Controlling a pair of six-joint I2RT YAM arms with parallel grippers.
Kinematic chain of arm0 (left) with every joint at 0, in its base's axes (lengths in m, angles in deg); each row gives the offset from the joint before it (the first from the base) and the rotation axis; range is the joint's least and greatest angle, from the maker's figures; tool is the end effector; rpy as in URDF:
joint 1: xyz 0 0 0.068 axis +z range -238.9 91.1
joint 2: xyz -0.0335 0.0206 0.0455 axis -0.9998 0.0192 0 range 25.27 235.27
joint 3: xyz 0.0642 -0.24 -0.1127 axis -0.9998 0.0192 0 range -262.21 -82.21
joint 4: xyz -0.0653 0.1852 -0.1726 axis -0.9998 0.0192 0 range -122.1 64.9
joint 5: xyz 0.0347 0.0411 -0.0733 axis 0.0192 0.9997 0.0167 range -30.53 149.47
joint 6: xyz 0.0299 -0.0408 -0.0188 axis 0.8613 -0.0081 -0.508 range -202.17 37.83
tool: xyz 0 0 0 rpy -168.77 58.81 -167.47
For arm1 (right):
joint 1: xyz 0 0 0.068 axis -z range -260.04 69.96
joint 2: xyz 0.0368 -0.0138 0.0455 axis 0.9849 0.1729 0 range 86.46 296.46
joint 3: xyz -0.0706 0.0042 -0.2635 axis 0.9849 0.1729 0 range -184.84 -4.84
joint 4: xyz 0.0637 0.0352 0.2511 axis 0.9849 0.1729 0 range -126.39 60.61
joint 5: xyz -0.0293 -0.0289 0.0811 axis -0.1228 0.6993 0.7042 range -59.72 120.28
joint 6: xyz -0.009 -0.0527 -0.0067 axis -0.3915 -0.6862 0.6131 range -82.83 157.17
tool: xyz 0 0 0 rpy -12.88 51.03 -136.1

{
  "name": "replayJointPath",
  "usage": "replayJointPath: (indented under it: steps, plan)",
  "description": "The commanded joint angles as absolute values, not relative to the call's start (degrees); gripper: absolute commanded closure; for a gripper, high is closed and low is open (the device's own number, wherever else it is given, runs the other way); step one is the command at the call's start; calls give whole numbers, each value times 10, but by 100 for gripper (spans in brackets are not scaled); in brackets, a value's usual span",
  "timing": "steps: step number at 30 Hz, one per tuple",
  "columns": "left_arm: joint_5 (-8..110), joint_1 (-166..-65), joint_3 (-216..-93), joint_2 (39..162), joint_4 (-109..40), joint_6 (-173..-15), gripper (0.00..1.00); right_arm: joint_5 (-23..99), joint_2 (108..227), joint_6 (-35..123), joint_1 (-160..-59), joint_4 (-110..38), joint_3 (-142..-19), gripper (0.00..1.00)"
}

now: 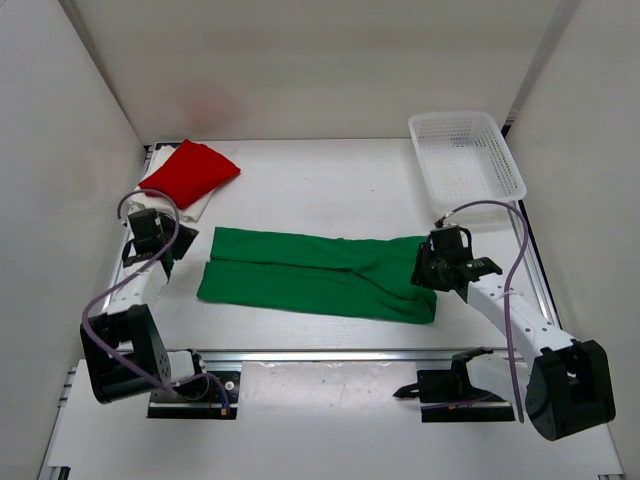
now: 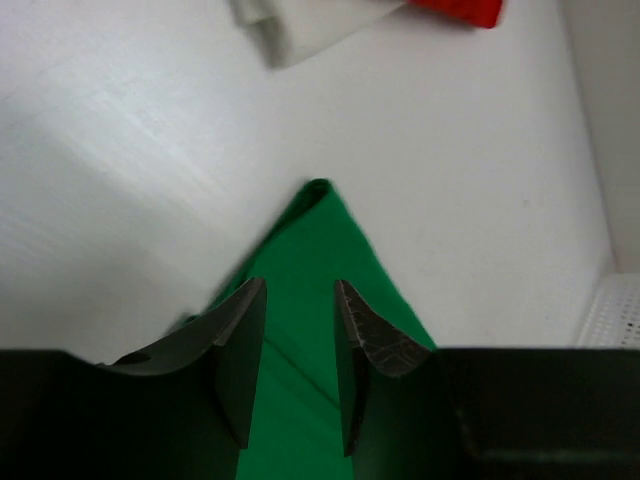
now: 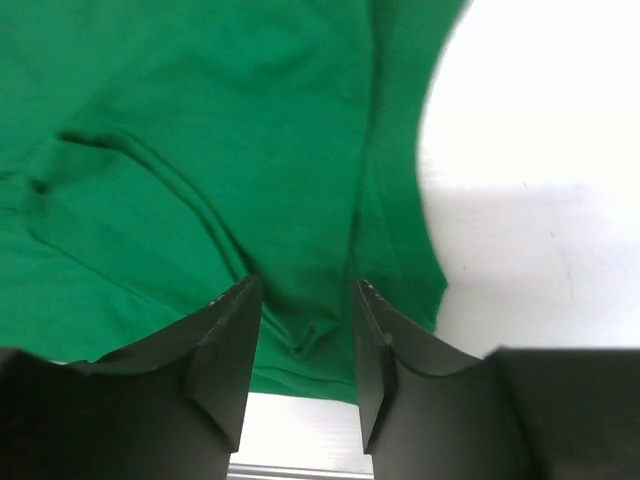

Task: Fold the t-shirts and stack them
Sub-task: Fold the other side of the tshirt into a rectangle

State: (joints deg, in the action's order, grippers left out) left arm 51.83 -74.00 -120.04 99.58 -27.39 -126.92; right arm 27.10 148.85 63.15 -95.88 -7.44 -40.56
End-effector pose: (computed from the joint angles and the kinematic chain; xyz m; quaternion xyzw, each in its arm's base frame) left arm 0.2558 0.0632 0.1982 -0.4281 0.8020 -0.1647 0.3827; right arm 0.1981 0.0541 0.2007 0.0926 0.9505 0.0806 0.2855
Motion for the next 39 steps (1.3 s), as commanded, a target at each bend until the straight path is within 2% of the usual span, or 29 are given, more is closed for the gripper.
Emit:
replayJointPath:
  steps: [1,2,4,5,6,8,10,13,15,17,18,20,25,26,32,37,38,39]
  plan:
    - [524,-795,-1212,962,-325,-1272,57,236,1482,632,-984,-114,-446,61]
    - [536,-836,-1216,970,-326,-1267,58,241,1490,626,-993,-141,-445,64]
    - [548,-909,-1218,985,-344,-1269,59,287,1524,615,-995,-191,-451,80]
    - [559,-956,-1217,998,-351,-1272,58,316,1559,613,-997,-211,-464,94]
    - [561,-1000,-1225,1007,-361,-1273,60,326,1595,613,-1003,-229,-486,100]
    - [569,-1050,-1233,1035,-361,-1268,61,328,1633,587,-1022,-262,-511,100]
    - [570,-1089,-1237,1050,-369,-1264,63,350,1663,583,-1034,-307,-519,80]
    - [558,-1130,-1224,1059,-387,-1259,66,375,1717,586,-1027,-352,-532,71]
    - [550,-1140,-1213,1060,-392,-1259,67,394,1744,588,-1021,-351,-548,71]
    - [532,-1144,-1197,1063,-403,-1257,67,400,1775,591,-1030,-340,-558,74]
    - [527,-1146,-1189,1059,-405,-1259,67,400,1774,591,-1030,-338,-557,78]
    - [518,-1147,-1175,1060,-415,-1258,67,396,1767,593,-1046,-333,-541,80]
    - [513,-1146,-1150,1052,-435,-1269,67,353,1713,619,-1078,-308,-489,98]
    - [513,-1150,-1148,1050,-435,-1270,67,350,1706,627,-1085,-302,-484,100]
    - [515,-1148,-1151,1038,-448,-1274,67,363,1663,669,-1132,-261,-454,99]
    - [502,-1144,-1153,1033,-455,-1281,67,344,1664,652,-1197,-209,-514,100]
    - [508,-1146,-1147,1027,-455,-1281,68,334,1658,643,-1199,-199,-524,99]
    - [513,-1148,-1147,1024,-454,-1279,67,323,1646,640,-1188,-199,-526,90]
